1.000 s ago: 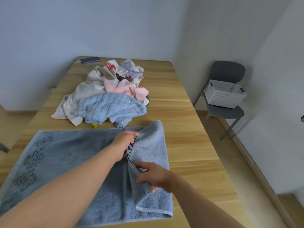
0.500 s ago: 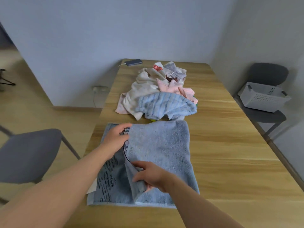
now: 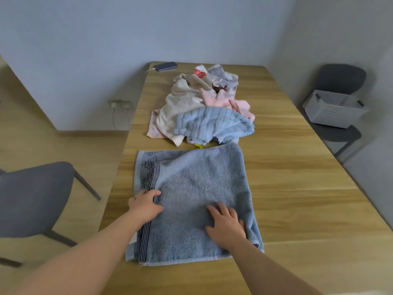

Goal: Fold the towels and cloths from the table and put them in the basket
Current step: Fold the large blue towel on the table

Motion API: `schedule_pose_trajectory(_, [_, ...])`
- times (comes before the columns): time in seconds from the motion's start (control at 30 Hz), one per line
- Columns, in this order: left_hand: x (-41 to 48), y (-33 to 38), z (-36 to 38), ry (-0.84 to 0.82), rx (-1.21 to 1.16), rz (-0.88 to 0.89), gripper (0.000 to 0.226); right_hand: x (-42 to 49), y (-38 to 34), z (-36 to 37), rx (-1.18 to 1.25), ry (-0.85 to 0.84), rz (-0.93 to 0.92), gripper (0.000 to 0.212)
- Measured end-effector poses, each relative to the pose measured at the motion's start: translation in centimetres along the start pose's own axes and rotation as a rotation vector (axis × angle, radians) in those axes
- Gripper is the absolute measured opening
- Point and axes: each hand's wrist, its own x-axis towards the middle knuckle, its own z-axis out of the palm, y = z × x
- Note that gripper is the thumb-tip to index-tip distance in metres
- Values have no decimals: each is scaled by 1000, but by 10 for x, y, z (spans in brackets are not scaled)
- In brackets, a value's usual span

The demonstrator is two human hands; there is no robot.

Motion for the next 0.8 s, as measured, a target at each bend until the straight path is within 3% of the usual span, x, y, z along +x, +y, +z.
schedule_pose_trajectory(0.47, [-1, 205, 119, -78, 88, 198, 49, -18, 217, -68, 119, 111, 167, 67])
schedule_pose_trajectory(0.8, [-15, 330, 189, -39, 79, 160, 45, -13, 350, -129, 73, 52, 133, 69])
